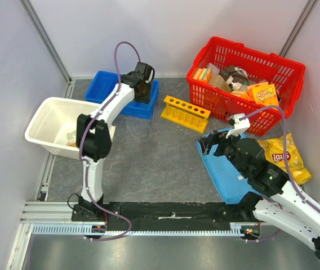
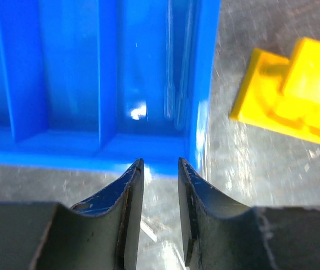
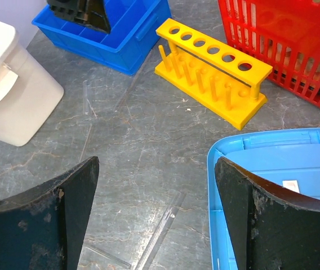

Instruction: Organize the chemistry lab equipment

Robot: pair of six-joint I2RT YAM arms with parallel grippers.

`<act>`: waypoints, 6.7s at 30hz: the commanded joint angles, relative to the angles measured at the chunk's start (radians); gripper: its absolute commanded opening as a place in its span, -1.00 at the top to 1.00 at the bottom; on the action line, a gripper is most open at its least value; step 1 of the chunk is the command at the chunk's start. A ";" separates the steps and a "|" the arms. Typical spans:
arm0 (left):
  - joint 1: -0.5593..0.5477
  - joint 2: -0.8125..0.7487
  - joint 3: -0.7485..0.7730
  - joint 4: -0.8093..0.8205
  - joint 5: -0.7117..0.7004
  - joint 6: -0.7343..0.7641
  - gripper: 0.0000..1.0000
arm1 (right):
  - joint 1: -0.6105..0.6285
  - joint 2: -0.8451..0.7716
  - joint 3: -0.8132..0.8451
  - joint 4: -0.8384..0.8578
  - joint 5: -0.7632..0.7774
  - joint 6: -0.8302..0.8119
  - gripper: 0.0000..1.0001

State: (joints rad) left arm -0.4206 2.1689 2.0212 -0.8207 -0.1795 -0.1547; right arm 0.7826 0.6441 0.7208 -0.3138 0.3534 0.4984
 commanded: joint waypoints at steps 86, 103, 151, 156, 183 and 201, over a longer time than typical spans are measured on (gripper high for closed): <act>-0.787 -0.425 -0.961 0.210 0.298 0.307 0.19 | 0.003 -0.333 0.088 -0.200 0.182 0.042 -0.82; -0.787 -0.400 -0.978 0.232 0.272 0.290 0.49 | 0.003 -0.347 0.068 -0.203 0.177 0.052 -0.82; -0.136 -0.450 -0.373 0.094 -0.011 0.182 0.96 | 0.004 -0.172 -0.008 -0.070 0.042 0.091 -0.82; -0.054 -0.299 -0.205 0.092 -0.002 0.214 0.96 | 0.003 -0.127 0.017 -0.070 0.021 0.088 -0.82; 0.141 0.184 0.203 0.144 -0.037 0.343 0.96 | 0.004 0.011 0.043 -0.036 0.013 0.121 -0.82; 0.143 0.264 0.215 0.196 -0.130 0.391 0.96 | 0.003 0.032 0.042 -0.033 0.033 0.109 -0.82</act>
State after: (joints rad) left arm -0.2771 2.4123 2.1910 -0.6708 -0.2771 0.1925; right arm 0.7830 0.6781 0.7280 -0.3794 0.3714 0.6098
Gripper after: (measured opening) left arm 0.093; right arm 0.913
